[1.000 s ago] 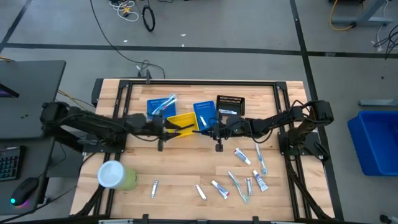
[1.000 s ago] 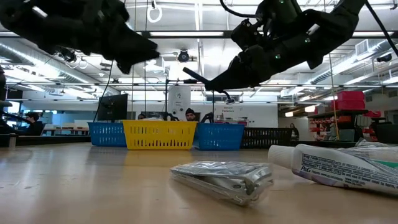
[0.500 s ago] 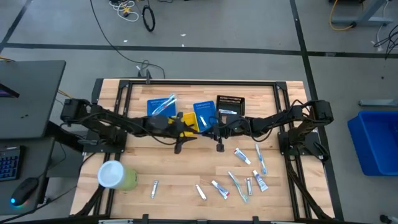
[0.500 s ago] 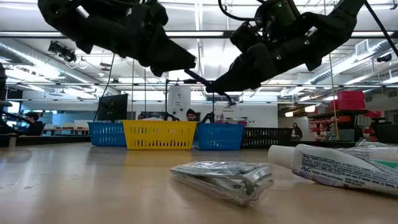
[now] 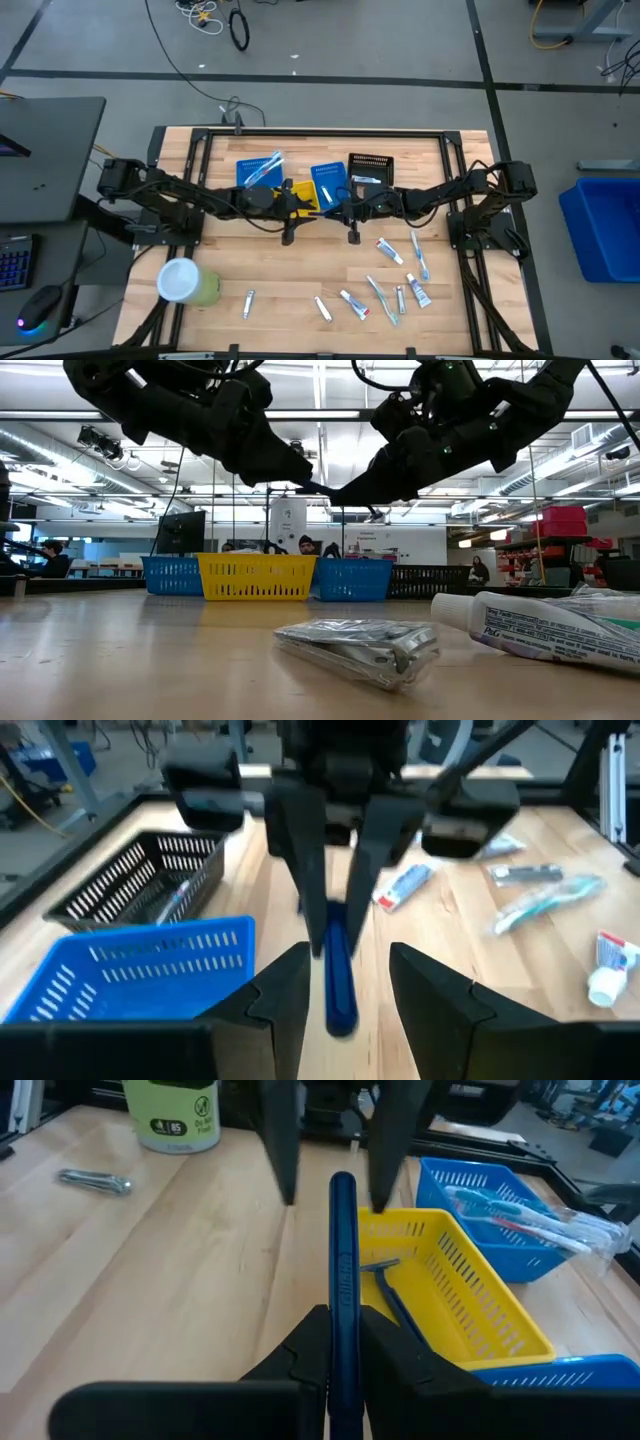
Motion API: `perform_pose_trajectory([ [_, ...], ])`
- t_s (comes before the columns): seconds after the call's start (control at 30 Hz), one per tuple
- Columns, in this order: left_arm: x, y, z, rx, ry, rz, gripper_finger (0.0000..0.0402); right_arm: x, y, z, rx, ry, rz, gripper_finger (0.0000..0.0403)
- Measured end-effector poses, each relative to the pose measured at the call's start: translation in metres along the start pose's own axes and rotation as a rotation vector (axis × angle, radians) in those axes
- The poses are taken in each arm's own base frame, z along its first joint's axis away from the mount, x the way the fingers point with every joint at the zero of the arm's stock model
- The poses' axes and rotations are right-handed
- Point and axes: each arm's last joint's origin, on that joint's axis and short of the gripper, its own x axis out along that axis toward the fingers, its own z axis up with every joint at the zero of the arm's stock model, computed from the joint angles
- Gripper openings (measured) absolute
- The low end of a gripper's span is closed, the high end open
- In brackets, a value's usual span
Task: Pick & Place Travel size toiletries
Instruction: Put the razor into the yellow bin
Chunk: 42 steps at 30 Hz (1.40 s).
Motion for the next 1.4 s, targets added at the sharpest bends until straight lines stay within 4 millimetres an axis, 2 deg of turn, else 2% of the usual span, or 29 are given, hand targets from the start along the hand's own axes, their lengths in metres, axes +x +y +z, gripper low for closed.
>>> perform_pose_trajectory([
  [0.23, 0.000, 0.000, 0.008, 0.004, -0.083, -0.002, 0.0151, 0.000, 0.000, -0.002, 0.001, 0.015, 0.002, 0.0044],
  [0.57, 0.000, 0.001, -0.009, -0.020, 0.091, 0.038, 0.0151, 0.000, 0.000, 0.002, -0.001, -0.021, -0.003, 0.0044],
  [1.0, 0.000, 0.001, -0.004, 0.004, 0.045, 0.039, 0.0148, 0.000, 0.000, 0.001, 0.018, -0.018, -0.003, 0.0044],
  [1.13, 0.000, 0.001, -0.005, 0.004, 0.048, 0.039, 0.0128, 0.000, 0.000, 0.001, 0.018, -0.017, -0.003, 0.0044],
  [1.4, 0.000, 0.001, -0.005, 0.002, 0.048, 0.038, 0.0061, 0.000, 0.000, 0.001, 0.013, -0.016, -0.005, 0.0051],
])
